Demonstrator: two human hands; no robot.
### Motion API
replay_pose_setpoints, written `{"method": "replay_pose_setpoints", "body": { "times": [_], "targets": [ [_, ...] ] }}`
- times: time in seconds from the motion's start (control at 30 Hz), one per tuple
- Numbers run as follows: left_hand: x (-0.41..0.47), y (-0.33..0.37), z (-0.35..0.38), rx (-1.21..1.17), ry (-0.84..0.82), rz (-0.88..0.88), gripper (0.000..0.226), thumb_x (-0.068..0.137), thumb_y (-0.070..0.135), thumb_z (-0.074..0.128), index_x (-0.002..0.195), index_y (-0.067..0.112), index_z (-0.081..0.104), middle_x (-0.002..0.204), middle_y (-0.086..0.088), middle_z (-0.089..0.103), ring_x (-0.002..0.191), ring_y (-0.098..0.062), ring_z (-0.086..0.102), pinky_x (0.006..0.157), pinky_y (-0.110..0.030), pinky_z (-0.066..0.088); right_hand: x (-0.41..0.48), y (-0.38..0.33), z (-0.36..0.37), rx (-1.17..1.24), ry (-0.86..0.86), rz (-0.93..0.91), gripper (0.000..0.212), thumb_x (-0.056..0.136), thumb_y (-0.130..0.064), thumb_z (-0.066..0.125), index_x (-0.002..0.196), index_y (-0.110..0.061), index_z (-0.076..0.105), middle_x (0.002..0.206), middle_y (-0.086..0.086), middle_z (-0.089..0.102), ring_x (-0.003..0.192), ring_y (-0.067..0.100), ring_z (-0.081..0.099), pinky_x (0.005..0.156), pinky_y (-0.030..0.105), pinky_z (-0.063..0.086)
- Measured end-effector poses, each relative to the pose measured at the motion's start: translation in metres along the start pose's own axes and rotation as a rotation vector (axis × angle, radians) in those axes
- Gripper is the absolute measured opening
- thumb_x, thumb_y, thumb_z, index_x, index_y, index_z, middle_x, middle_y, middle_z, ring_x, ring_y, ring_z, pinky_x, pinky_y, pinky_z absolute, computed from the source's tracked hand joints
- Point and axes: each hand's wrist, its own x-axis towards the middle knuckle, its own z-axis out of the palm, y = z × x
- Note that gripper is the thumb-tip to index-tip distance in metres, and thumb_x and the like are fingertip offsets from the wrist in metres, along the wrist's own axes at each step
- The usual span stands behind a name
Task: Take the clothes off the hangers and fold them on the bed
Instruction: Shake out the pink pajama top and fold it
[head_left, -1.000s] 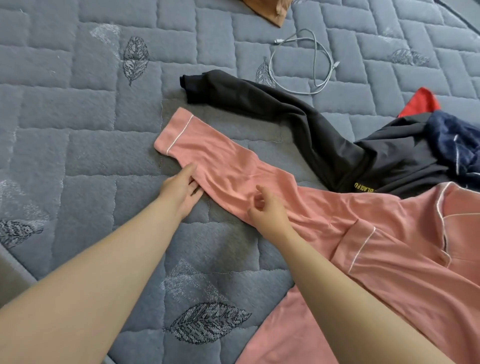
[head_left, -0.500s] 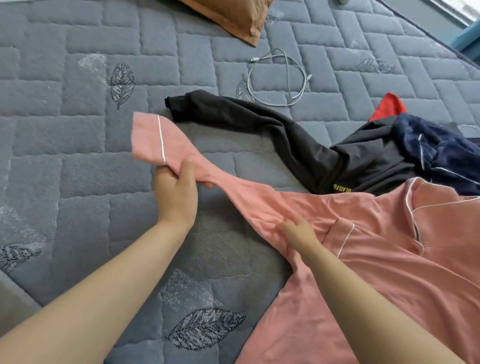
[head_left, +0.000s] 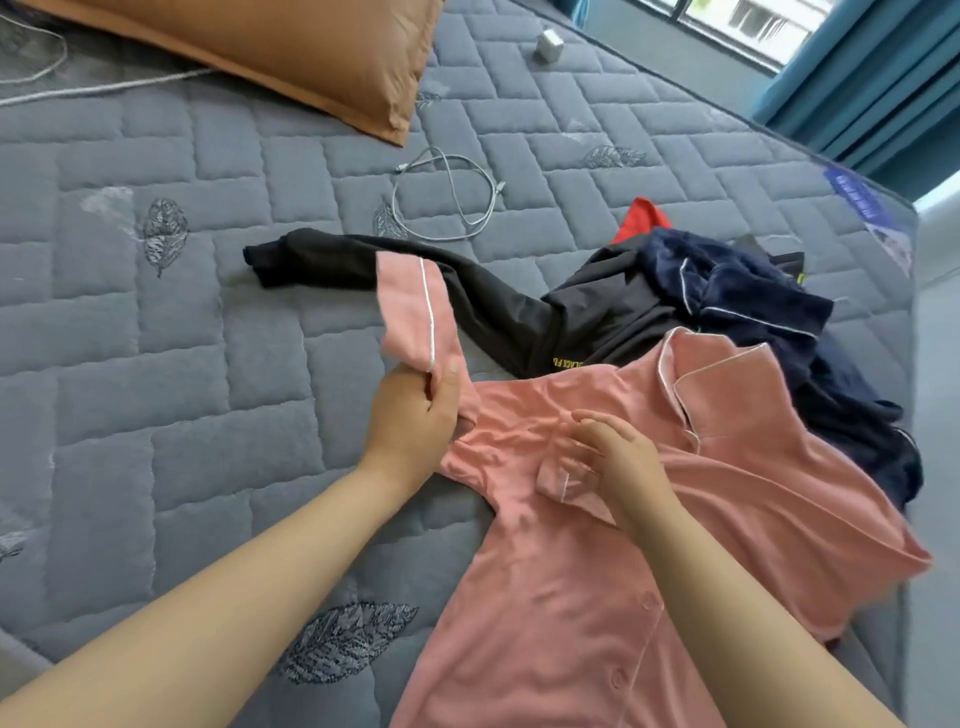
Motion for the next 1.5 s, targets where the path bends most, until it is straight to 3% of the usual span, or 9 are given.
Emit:
{"method": "replay_pose_setpoints", "body": {
  "times": [0.23, 0.37, 0.53, 0.67, 0.77, 0.97, 1.13, 1.27, 1.5],
  "targets": [
    [-0.046, 0.035, 0.071, 0.158, -0.296, 0.206, 0.036, 0.099, 0.022, 0.047, 0.064, 0.016, 0.05, 0.059, 0.013, 0.052, 0.058, -0.006, 0.054, 0.059, -0.022, 0.038, -0.038, -0.008, -0.11, 0.099, 0.129, -0.072, 0.016, 0.098, -0.011, 0.049, 0.099, -0.012, 0.065, 0.089, 0.006, 0.073, 0.082, 0.018, 0.071, 0.075, 0.03, 0.056],
    [-0.072, 0.046, 0.116, 0.256, -0.462, 0.261, 0.023, 0.094, 0.013, 0.046, 0.074, 0.008, 0.056, 0.074, -0.014, 0.065, 0.071, -0.032, 0.061, 0.061, -0.031, 0.037, -0.054, 0.006, -0.162, 0.132, 0.191, -0.059, 0.017, 0.099, -0.014, 0.049, 0.101, -0.012, 0.066, 0.088, 0.003, 0.073, 0.081, 0.015, 0.072, 0.069, 0.026, 0.058],
    [-0.105, 0.066, 0.168, 0.23, -0.594, 0.399, 0.03, 0.084, -0.001, 0.047, 0.106, 0.017, 0.055, 0.091, -0.004, 0.065, 0.087, -0.032, 0.059, 0.063, -0.014, 0.031, -0.055, 0.021, -0.203, 0.168, 0.232, -0.027, 0.015, 0.097, -0.018, 0.052, 0.097, -0.013, 0.066, 0.089, 0.002, 0.071, 0.084, 0.019, 0.07, 0.078, 0.032, 0.057],
    [-0.124, 0.062, 0.215, 0.65, -0.921, 0.314, 0.085, 0.09, 0.008, 0.045, 0.152, 0.029, -0.009, 0.141, -0.014, 0.041, 0.116, -0.037, 0.052, 0.095, -0.043, 0.044, -0.042, 0.039, -0.23, 0.106, 0.289, 0.11, 0.027, 0.098, -0.031, 0.049, 0.106, -0.008, 0.061, 0.099, 0.006, 0.066, 0.088, 0.023, 0.065, 0.071, 0.031, 0.054],
    [-0.137, 0.052, 0.234, 0.747, -1.023, 0.231, 0.078, 0.093, 0.011, 0.043, 0.153, 0.018, -0.006, 0.144, -0.016, 0.034, 0.128, -0.036, 0.041, 0.105, -0.043, 0.036, -0.029, 0.06, -0.243, 0.006, 0.358, 0.164, 0.027, 0.097, -0.032, 0.05, 0.105, -0.008, 0.061, 0.107, 0.014, 0.064, 0.099, 0.029, 0.063, 0.084, 0.04, 0.054],
    [-0.133, 0.026, 0.222, 0.684, -0.944, 0.242, 0.052, 0.091, 0.005, 0.041, 0.143, 0.009, 0.035, 0.139, -0.014, 0.039, 0.125, -0.031, 0.044, 0.099, -0.038, 0.036, -0.005, 0.092, -0.242, -0.365, 0.326, 0.082, 0.056, 0.091, -0.039, 0.06, 0.135, -0.006, 0.048, 0.134, 0.008, 0.054, 0.121, 0.025, 0.053, 0.103, 0.034, 0.041],
    [-0.108, 0.012, 0.212, 0.706, -0.829, 0.268, 0.045, 0.092, 0.01, 0.047, 0.137, 0.008, 0.045, 0.134, -0.013, 0.045, 0.121, -0.033, 0.048, 0.097, -0.037, 0.038, 0.015, 0.086, -0.226, -0.425, 0.343, -0.102, 0.028, 0.087, -0.028, 0.067, 0.104, -0.007, 0.061, 0.091, 0.0, 0.058, 0.085, 0.018, 0.053, 0.066, 0.023, 0.032],
    [-0.089, 0.01, 0.211, 0.698, -0.749, 0.288, 0.042, 0.091, 0.014, 0.052, 0.132, 0.006, 0.049, 0.132, -0.013, 0.049, 0.122, -0.033, 0.046, 0.1, -0.039, 0.037, 0.011, 0.072, -0.225, -0.467, 0.366, -0.319, 0.023, 0.094, -0.02, 0.057, 0.073, -0.014, 0.052, 0.071, -0.004, 0.053, 0.066, 0.013, 0.045, 0.062, 0.028, 0.026],
    [-0.066, 0.022, 0.229, 0.734, -0.672, 0.288, 0.035, 0.095, 0.023, 0.05, 0.124, 0.004, 0.051, 0.132, -0.015, 0.048, 0.12, -0.035, 0.047, 0.095, -0.04, 0.037, -0.016, 0.069, -0.28, -0.607, 0.634, -0.491, 0.018, 0.101, -0.031, 0.044, 0.091, -0.018, 0.052, 0.072, -0.001, 0.058, 0.069, 0.025, 0.052, 0.056, 0.034, 0.031]
  ]
}}
